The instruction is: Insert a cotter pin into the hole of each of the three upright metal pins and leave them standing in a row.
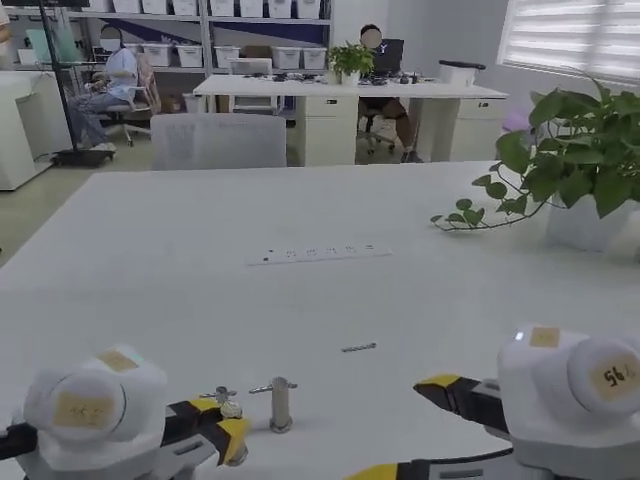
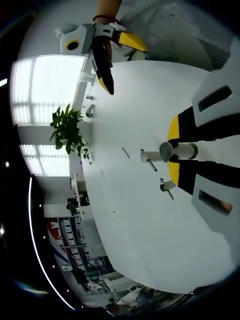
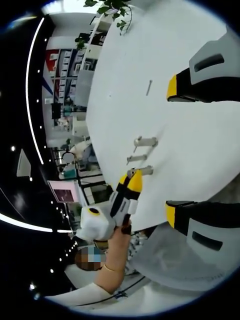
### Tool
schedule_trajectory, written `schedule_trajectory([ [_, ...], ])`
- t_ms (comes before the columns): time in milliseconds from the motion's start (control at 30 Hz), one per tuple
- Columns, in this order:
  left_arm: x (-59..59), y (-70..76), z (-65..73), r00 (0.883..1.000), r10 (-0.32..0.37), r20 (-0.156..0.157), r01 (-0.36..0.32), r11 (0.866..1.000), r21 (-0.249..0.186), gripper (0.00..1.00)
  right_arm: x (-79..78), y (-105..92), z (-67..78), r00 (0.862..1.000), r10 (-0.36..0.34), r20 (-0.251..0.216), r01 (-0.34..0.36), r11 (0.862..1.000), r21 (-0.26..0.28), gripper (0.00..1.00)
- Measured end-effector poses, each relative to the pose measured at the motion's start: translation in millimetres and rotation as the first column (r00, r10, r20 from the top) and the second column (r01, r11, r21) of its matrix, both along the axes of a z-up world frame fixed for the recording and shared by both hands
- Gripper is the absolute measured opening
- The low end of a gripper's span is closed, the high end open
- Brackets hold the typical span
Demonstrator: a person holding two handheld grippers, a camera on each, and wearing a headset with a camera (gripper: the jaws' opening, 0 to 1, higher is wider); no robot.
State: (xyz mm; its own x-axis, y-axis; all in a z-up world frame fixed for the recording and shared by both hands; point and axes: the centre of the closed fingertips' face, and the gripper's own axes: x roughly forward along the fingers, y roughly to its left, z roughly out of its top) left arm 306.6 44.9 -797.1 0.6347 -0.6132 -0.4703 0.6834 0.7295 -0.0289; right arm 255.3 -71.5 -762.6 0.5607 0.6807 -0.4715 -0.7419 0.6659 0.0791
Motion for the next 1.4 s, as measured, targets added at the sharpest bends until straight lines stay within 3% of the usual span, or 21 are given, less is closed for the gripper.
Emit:
schedule_trajectory([
  [200, -1.6, -9.0, -10.8, 1.000, -0.006, -0.024, 0.006, 1.000, -0.004, 0.11, 3.0, -3.5, 1.4, 1.000, -0.005, 0.005, 0.005, 1.000, 0.004, 0.82],
  [500, -3.6, -21.5, -21.5, 0.999, -0.032, -0.029, 0.032, 0.999, 0.010, 0.11, 6.1, -7.0, 1.1, 1.000, -0.006, 0.006, 0.006, 1.000, 0.005, 0.81],
  [900, -3.6, -28.2, -25.0, 0.999, -0.023, -0.024, 0.023, 1.000, -0.005, 0.11, 6.0, -12.6, -1.0, 1.000, -0.011, -0.001, 0.011, 1.000, 0.007, 0.81],
  [1233, -6.3, -29.8, -24.6, 0.999, -0.036, -0.009, 0.036, 0.999, 0.007, 0.11, 4.0, -14.3, -1.2, 1.000, -0.013, -0.001, 0.013, 1.000, 0.011, 0.81],
  [1400, -5.5, -30.0, -24.6, 0.999, -0.030, -0.017, 0.030, 1.000, 0.002, 0.11, 1.6, -14.8, -4.0, 1.000, -0.010, -0.015, 0.010, 1.000, 0.008, 0.80],
])
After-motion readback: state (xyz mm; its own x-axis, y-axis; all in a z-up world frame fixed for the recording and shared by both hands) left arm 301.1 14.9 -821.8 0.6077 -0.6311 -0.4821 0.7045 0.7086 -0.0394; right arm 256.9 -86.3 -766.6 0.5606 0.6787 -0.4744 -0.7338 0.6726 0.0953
